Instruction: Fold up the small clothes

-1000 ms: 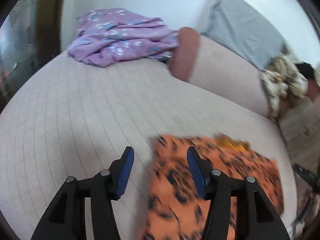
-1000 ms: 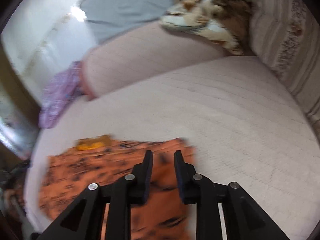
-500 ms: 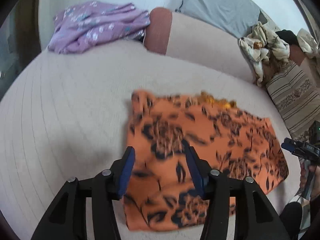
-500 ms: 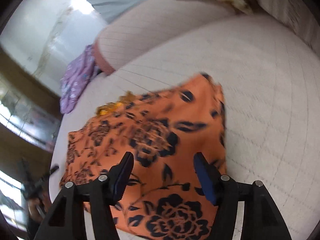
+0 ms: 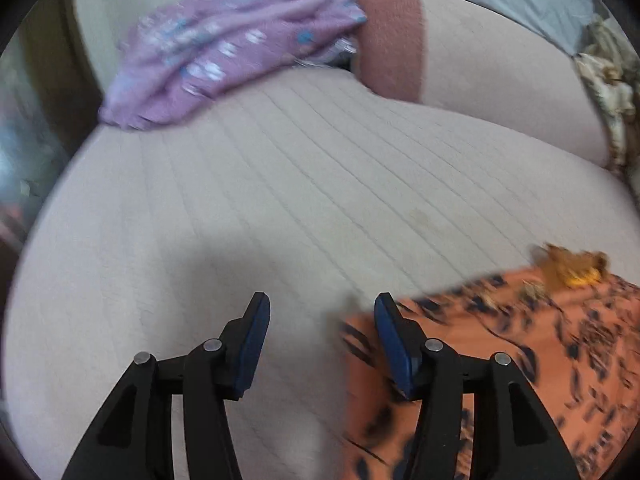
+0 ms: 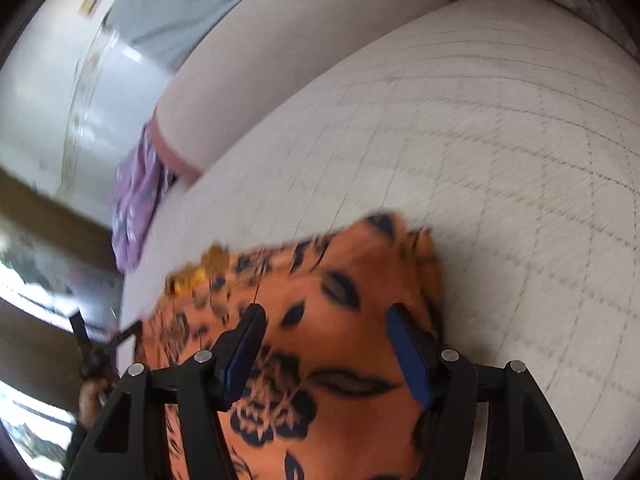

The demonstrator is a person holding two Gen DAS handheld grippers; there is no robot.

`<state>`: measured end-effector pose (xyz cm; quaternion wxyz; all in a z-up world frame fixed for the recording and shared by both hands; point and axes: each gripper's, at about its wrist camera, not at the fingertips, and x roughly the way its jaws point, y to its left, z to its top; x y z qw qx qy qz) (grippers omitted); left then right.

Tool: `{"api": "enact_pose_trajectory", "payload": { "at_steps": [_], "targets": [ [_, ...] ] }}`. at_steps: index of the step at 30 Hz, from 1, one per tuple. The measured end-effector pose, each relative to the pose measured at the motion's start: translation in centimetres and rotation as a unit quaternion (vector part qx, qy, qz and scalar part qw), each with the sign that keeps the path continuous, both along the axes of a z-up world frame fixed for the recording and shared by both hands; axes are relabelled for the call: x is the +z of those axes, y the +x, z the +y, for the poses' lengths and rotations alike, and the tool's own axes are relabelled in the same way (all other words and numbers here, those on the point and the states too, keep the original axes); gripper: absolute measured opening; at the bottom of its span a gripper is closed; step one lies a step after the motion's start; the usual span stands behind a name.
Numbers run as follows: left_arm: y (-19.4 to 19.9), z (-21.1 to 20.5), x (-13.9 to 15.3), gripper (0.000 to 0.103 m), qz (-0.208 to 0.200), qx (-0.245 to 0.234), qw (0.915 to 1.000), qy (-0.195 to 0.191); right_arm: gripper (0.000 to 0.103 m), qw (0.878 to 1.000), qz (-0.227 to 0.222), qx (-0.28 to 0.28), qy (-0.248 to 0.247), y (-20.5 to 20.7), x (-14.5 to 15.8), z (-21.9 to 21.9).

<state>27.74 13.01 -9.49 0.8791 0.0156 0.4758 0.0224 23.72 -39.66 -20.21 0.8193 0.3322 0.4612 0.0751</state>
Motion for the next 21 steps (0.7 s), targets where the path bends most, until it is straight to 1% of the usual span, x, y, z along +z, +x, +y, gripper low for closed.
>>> {"api": "enact_pose_trajectory", "payload": {
  "at_steps": [2, 4, 6, 8, 9, 10, 11, 12, 13, 14, 15, 16, 17, 18, 19, 20, 21],
  "targets": [
    [-0.4, 0.7, 0.7, 0.057, -0.010, 0.007, 0.9998, -0.018, 0.067, 1.000, -0.003, -0.004, -0.007, -0.1, 0.7, 0.0],
    [-2.0, 1.2, 1.6, 0.057, -0.021, 0.006, 0.9993, -0.030, 0.067, 0.999, -0.027, 0.005, -0.028, -0.7, 2.2, 0.6],
    [-3.8, 0.4, 2.7, 0.057, -0.033, -0.017, 0.9984, -0.044, 0.067, 0.998, -0.051, 0.009, -0.018, -1.2, 3.3, 1.2],
    [-5.8, -0.1, 3.4, 0.057, -0.040, -0.037, 0.9970, -0.055, 0.068, 0.998, -0.060, 0.027, 0.002, -1.1, 3.7, 1.1],
    [-6.9, -0.5, 3.5, 0.057, -0.036, -0.047, 0.9961, -0.065, 0.070, 0.998, -0.055, 0.034, 0.012, -0.8, 3.2, 1.1],
    [-7.9, -0.9, 3.7, 0.057, -0.032, -0.056, 0.9951, -0.075, 0.070, 0.999, -0.031, 0.035, 0.018, -0.3, 2.1, 0.9],
    [-9.0, -1.2, 4.0, 0.057, -0.031, -0.061, 0.9940, -0.086, 0.070, 1.000, 0.006, 0.025, -0.006, 0.4, 0.8, 0.5],
    [-10.0, -1.5, 4.3, 0.059, -0.030, -0.062, 0.9934, -0.091, 0.057, 1.000, 0.017, 0.006, -0.024, 0.4, 0.1, -0.4],
    [-11.1, -1.7, 4.5, 0.060, -0.029, -0.064, 0.9933, -0.092, 0.055, 1.000, 0.012, -0.018, 0.000, 0.0, -0.2, -1.4],
    [-12.8, -1.9, 4.8, 0.061, -0.035, -0.062, 0.9929, -0.095, 0.057, 0.999, 0.009, -0.041, 0.021, -0.7, 0.1, -1.9],
    [-13.9, -2.0, 5.0, 0.065, -0.040, -0.061, 0.9922, -0.101, 0.063, 0.999, -0.002, -0.046, 0.007, -1.6, 1.2, -1.6],
    [-15.1, -2.2, 5.2, 0.066, -0.042, -0.062, 0.9911, -0.110, 0.066, 0.999, -0.020, -0.032, -0.027, -2.8, 2.8, -0.7],
    [-15.8, -2.4, 5.3, 0.066, -0.045, -0.064, 0.9903, -0.115, 0.066, 0.998, -0.033, -0.022, -0.044, -3.8, 3.8, -0.1],
    [-16.6, -2.8, 5.2, 0.066, -0.047, -0.064, 0.9896, -0.120, 0.066, 0.997, -0.053, -0.008, -0.051, -5.4, 5.2, 0.8],
    [-17.1, -3.2, 5.1, 0.067, -0.046, -0.065, 0.9892, -0.123, 0.069, 0.997, -0.065, 0.003, -0.043, -6.7, 6.0, 1.5],
    [-17.6, -3.7, 5.0, 0.067, -0.043, -0.070, 0.9884, -0.128, 0.071, 0.997, -0.074, 0.023, -0.022, -8.5, 6.8, 2.7],
    [-18.3, -4.5, 4.8, 0.067, -0.042, -0.073, 0.9874, -0.134, 0.072, 0.996, -0.077, 0.038, -0.009, -9.6, 7.1, 3.4]
  ]
}}
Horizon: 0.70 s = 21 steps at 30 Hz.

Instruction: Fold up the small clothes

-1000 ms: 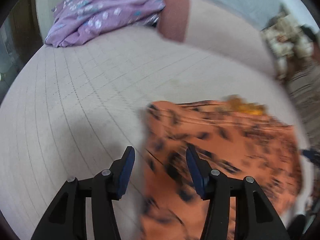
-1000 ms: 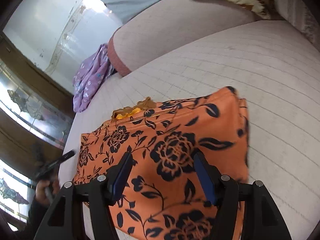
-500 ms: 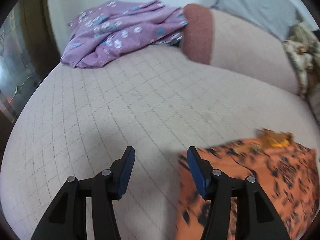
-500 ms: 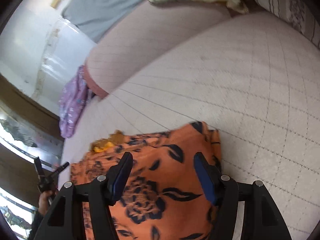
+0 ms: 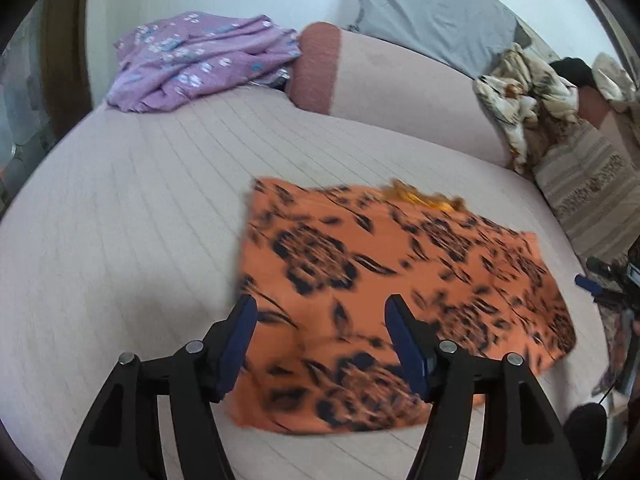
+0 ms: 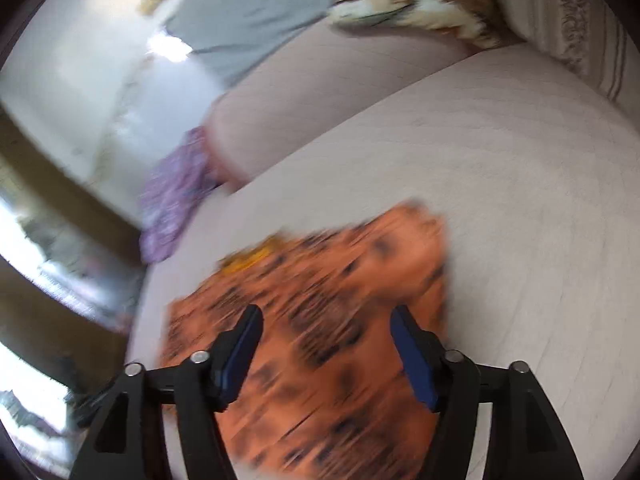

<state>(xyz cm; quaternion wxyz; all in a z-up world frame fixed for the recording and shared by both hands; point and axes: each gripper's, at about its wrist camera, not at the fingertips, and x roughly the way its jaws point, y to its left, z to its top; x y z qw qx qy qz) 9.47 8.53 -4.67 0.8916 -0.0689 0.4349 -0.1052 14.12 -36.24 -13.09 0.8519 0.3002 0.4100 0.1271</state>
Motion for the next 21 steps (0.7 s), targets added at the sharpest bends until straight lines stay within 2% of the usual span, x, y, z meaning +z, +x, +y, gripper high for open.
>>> {"api": "enact_pose_trajectory", "payload": {
  "at_steps": [2, 3, 5, 6, 7, 8, 9, 10, 12, 14, 15, 17, 18, 19, 20, 21],
  "targets": [
    [-0.4, -1.0, -0.6, 0.068, 0.001, -0.004, 0.9999, -0.009, 0.073, 0.999, -0.003, 0.030, 0.039, -2.1, -0.2, 1.7],
    [-0.6, -1.7, -1.2, 0.071, 0.005, -0.010, 0.9999, -0.009, 0.074, 0.997, 0.007, 0.041, 0.067, -3.2, -1.3, 2.5],
    [-0.5, -2.4, -3.4, 0.072, 0.042, -0.002, 0.9990, 0.011, 0.074, 0.997, 0.045, 0.011, 0.062, -4.6, -4.1, 2.0],
    [-0.2, -2.5, -4.9, 0.072, 0.070, 0.001, 0.9970, 0.034, 0.065, 0.993, 0.098, -0.034, 0.059, -5.5, -6.9, 1.0],
    [-0.3, -2.7, -5.9, 0.072, 0.081, 0.000, 0.9953, 0.052, 0.053, 0.988, 0.094, -0.069, 0.101, -6.9, -8.3, -0.5],
    [-0.8, -2.9, -5.7, 0.072, 0.060, -0.008, 0.9963, 0.061, 0.053, 0.985, 0.083, -0.090, 0.120, -7.9, -8.2, -1.4],
    [-1.2, -3.1, -5.1, 0.072, 0.052, -0.010, 0.9958, 0.074, 0.056, 0.984, 0.087, -0.095, 0.120, -8.4, -7.9, -1.6],
    [-1.3, -3.3, -4.6, 0.072, 0.053, -0.009, 0.9956, 0.077, 0.067, 0.986, 0.088, -0.095, 0.109, -8.8, -7.2, -1.5],
    [-1.4, -3.2, -3.1, 0.072, 0.035, -0.006, 0.9978, 0.055, 0.072, 0.991, 0.067, -0.084, 0.085, -9.3, -5.2, -1.2],
    [-1.5, -3.1, -2.1, 0.075, 0.017, 0.003, 0.9993, 0.033, 0.075, 0.991, 0.036, -0.073, 0.101, -9.3, -3.9, -1.3],
    [-1.4, -3.0, -1.9, 0.079, 0.011, 0.010, 0.9997, 0.021, 0.082, 0.990, 0.024, -0.068, 0.123, -9.2, -3.8, -1.4],
    [-1.1, -2.9, -3.0, 0.082, 0.025, 0.019, 0.9993, 0.019, 0.083, 0.987, 0.033, -0.070, 0.142, -8.5, -5.5, -1.8],
    [-0.6, -2.9, -4.4, 0.082, 0.053, 0.024, 0.9974, 0.041, 0.081, 0.987, 0.061, -0.079, 0.129, -8.4, -6.8, -1.8],
    [0.0, -3.0, -5.6, 0.082, 0.085, 0.025, 0.9941, 0.063, 0.076, 0.983, 0.090, -0.089, 0.131, -8.2, -8.0, -2.0],
    [0.0, -3.2, -5.9, 0.082, 0.088, 0.016, 0.9932, 0.075, 0.076, 0.978, 0.080, -0.102, 0.163, -8.7, -8.3, -2.6],
    [-0.5, -3.4, -5.0, 0.082, 0.061, 0.015, 0.9947, 0.081, 0.076, 0.979, 0.074, -0.103, 0.163, -8.8, -7.6, -2.7]
  ]
}}
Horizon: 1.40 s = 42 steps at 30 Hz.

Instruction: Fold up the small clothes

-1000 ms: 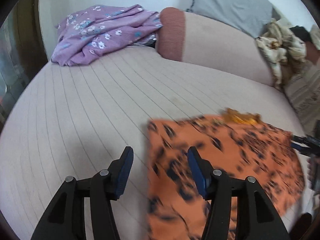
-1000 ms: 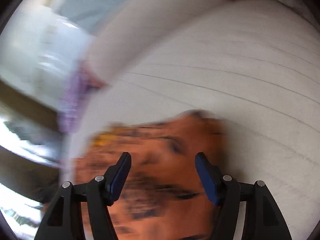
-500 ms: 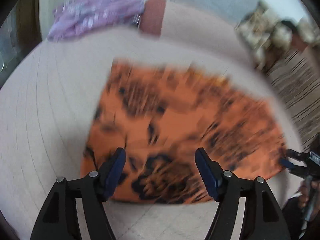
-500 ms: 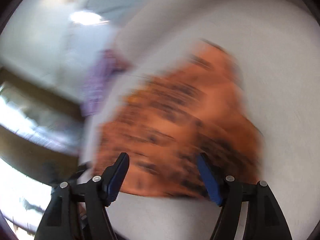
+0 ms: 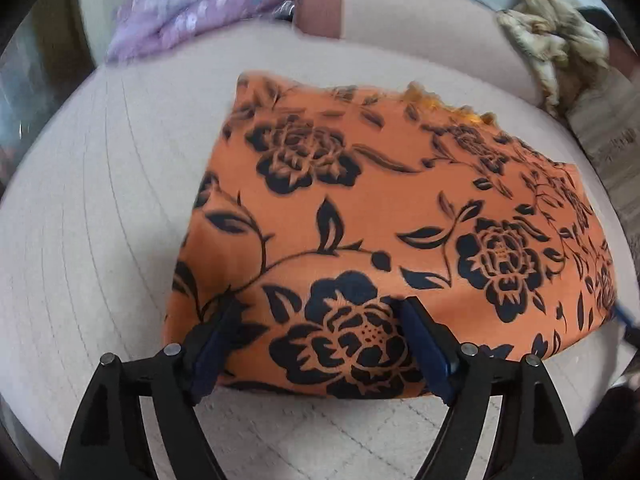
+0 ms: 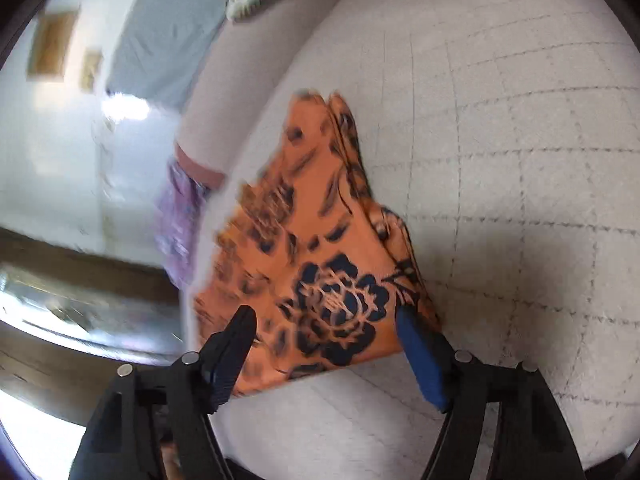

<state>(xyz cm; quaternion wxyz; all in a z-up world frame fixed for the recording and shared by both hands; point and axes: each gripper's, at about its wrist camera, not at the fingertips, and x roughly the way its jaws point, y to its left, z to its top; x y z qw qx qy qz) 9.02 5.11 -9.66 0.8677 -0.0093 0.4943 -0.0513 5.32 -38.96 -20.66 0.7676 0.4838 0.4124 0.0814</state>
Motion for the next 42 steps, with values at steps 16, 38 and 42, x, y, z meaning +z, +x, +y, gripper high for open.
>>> {"api": "enact_pose_trajectory", "payload": {
  "at_steps": [16, 38, 42],
  "targets": [
    [1.5, -9.1, 2.9, 0.082, -0.049, -0.074, 0.9914, -0.097, 0.080, 0.996, 0.025, 0.060, -0.062, 3.5, 0.4, -2.1],
    [2.6, -13.8, -1.5, 0.085, -0.030, -0.106, 0.9939, 0.005, 0.066, 0.989, 0.003, 0.068, -0.133, 6.3, 3.6, -3.3],
    [2.5, -13.8, -1.6, 0.086, -0.031, -0.106, 0.9939, 0.002, 0.066, 0.989, 0.019, 0.086, -0.122, 12.8, 2.0, -3.8]
  ]
}}
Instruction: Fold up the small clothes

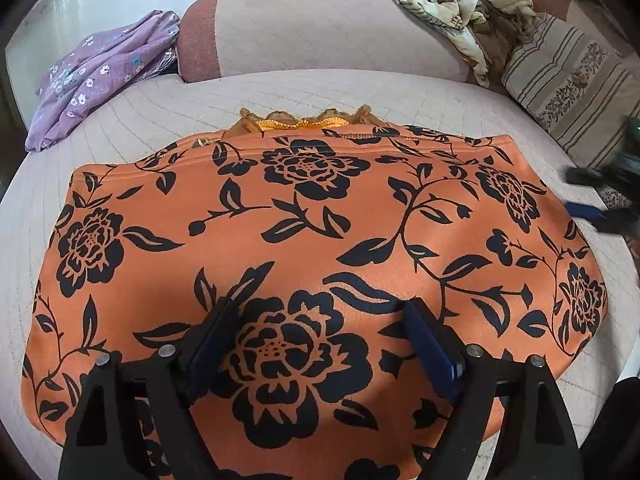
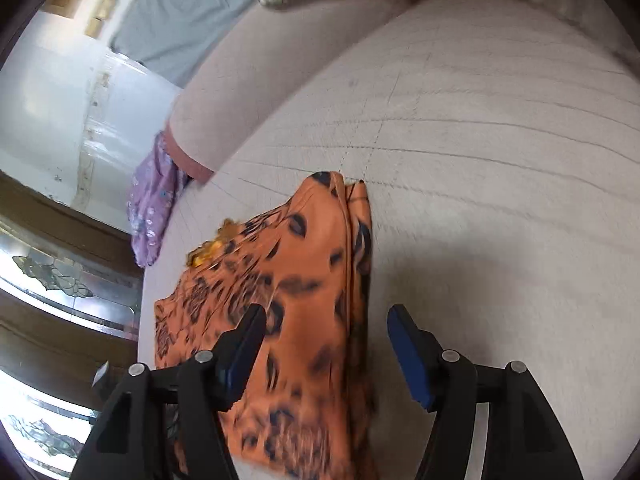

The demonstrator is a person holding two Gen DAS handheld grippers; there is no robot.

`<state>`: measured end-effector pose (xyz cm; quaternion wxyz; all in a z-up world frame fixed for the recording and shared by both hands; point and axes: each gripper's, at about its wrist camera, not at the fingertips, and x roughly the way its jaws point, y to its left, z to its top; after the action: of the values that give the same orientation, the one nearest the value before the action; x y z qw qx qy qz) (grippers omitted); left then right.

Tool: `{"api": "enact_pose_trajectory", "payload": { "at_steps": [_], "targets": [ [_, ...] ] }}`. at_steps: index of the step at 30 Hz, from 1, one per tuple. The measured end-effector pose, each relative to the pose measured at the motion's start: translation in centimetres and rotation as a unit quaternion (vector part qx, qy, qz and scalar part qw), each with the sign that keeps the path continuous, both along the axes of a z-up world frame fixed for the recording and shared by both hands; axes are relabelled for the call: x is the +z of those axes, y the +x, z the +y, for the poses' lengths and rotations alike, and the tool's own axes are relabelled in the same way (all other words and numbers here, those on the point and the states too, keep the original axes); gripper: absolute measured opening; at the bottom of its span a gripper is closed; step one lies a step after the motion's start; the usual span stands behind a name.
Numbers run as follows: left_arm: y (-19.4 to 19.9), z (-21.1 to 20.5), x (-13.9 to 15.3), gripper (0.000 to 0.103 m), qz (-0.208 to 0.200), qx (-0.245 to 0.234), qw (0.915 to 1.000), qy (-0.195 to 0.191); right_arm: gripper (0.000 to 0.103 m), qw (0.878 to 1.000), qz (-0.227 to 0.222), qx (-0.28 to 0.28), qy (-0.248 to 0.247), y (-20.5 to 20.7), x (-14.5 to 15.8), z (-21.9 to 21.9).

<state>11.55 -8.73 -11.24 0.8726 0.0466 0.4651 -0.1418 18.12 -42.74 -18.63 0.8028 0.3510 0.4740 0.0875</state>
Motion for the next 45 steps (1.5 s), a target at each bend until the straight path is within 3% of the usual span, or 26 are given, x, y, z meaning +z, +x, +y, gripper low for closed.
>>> {"api": "enact_pose_trajectory", "payload": {
  "at_steps": [4, 5, 6, 7, 9, 11, 13, 16, 18, 21, 23, 24, 25, 27, 28, 29, 30, 31, 33, 36, 39, 43, 45],
  "targets": [
    [0.0, 0.1, -0.1, 0.087, -0.001, -0.002, 1.0000, -0.001, 0.065, 1.000, 0.016, 0.009, 0.010, 5.5, -2.3, 0.8],
    [0.0, 0.1, -0.1, 0.087, -0.003, -0.003, 1.0000, -0.002, 0.060, 1.000, 0.018, 0.011, 0.013, 6.2, -2.5, 1.2],
    [0.0, 0.2, -0.1, 0.087, -0.003, -0.005, 1.0000, -0.002, 0.020, 1.000, 0.023, 0.021, 0.004, 6.7, -2.6, 1.7],
    [0.0, 0.2, -0.2, 0.087, -0.004, -0.006, 1.0000, -0.003, 0.014, 0.999, 0.029, 0.027, -0.010, 7.0, -2.4, 2.2],
    [0.0, 0.3, -0.2, 0.088, -0.005, -0.008, 0.9999, -0.006, 0.014, 0.999, 0.015, 0.004, -0.028, 6.5, -1.7, 2.0],
    [0.1, 0.3, -0.2, 0.088, -0.004, -0.009, 0.9999, -0.004, 0.013, 0.999, 0.039, -0.029, -0.005, 5.9, -3.4, 0.6],
    [0.2, 0.4, -0.1, 0.088, 0.001, -0.009, 0.9999, -0.008, 0.016, 0.997, 0.032, -0.054, 0.041, 5.0, -4.7, -0.3],
    [0.3, 1.4, 0.8, 0.088, 0.014, -0.005, 0.9994, -0.032, 0.032, 0.997, 0.029, -0.060, -0.045, 4.3, -2.0, 0.9],
    [0.0, 2.8, 1.8, 0.088, 0.012, 0.012, 0.9986, -0.050, 0.032, 0.994, 0.010, -0.058, -0.087, 3.6, 0.4, 1.8],
    [-1.3, 6.0, 3.8, 0.088, -0.014, 0.048, 0.9960, -0.074, 0.032, 0.993, -0.047, -0.032, -0.105, 1.8, 4.5, 4.1],
    [-2.3, 8.6, 4.7, 0.088, -0.030, 0.072, 0.9935, -0.082, 0.048, 0.994, -0.071, 0.007, -0.081, 0.7, 5.8, 6.1],
    [-2.6, 9.6, 4.8, 0.088, -0.033, 0.086, 0.9925, -0.080, 0.068, 0.995, -0.073, 0.041, -0.059, 0.4, 5.8, 7.5],
    [-2.8, 10.9, 4.6, 0.088, -0.033, 0.105, 0.9907, -0.080, 0.071, 0.995, -0.071, 0.061, -0.042, 0.2, 5.3, 8.3],
    [-2.4, 13.6, 2.7, 0.088, 0.010, 0.142, 0.9864, -0.082, 0.071, 0.997, -0.037, 0.069, -0.029, 0.1, 2.4, 8.7],
    [-1.8, 14.6, 1.0, 0.082, 0.052, 0.158, 0.9831, -0.076, 0.061, 0.998, 0.011, 0.044, -0.037, 0.3, -0.3, 7.8],
    [-1.6, 15.5, 0.2, 0.079, 0.071, 0.161, 0.9810, -0.082, 0.052, 1.000, 0.026, 0.015, -0.005, 0.0, -2.3, 6.7],
    [-2.0, 15.9, 1.1, 0.078, 0.051, 0.154, 0.9827, -0.089, 0.043, 1.000, 0.023, -0.012, 0.013, -0.5, -2.4, 5.8],
    [-2.2, 16.2, 2.0, 0.078, 0.044, 0.152, 0.9827, -0.096, 0.048, 0.999, 0.022, -0.024, 0.024, -0.9, -2.0, 5.5],
    [-2.2, 16.8, 4.2, 0.078, 0.017, 0.141, 0.9818, -0.126, 0.063, 1.000, 0.005, -0.012, -0.009, -1.5, 0.4, 6.6],
    [-0.2, 18.2, 6.0, 0.078, -0.012, 0.136, 0.9828, -0.125, 0.064, 0.998, -0.041, 0.030, -0.026, -2.9, 3.3, 9.1],
    [4.1, 19.8, 5.2, 0.077, 0.020, 0.139, 0.9821, -0.125, 0.065, 0.996, -0.043, 0.075, -0.007, -3.8, 3.0, 11.7],
    [10.0, 20.5, 2.8, 0.060, 0.050, 0.147, 0.9857, -0.066, 0.065, 0.994, -0.013, 0.109, -0.015, -4.1, -0.1, 14.3],
    [12.8, 21.6, 1.5, 0.055, 0.059, 0.181, 0.9813, -0.025, 0.065, 0.995, -0.019, 0.097, 0.005, -4.6, -1.3, 13.8]
  ]
}}
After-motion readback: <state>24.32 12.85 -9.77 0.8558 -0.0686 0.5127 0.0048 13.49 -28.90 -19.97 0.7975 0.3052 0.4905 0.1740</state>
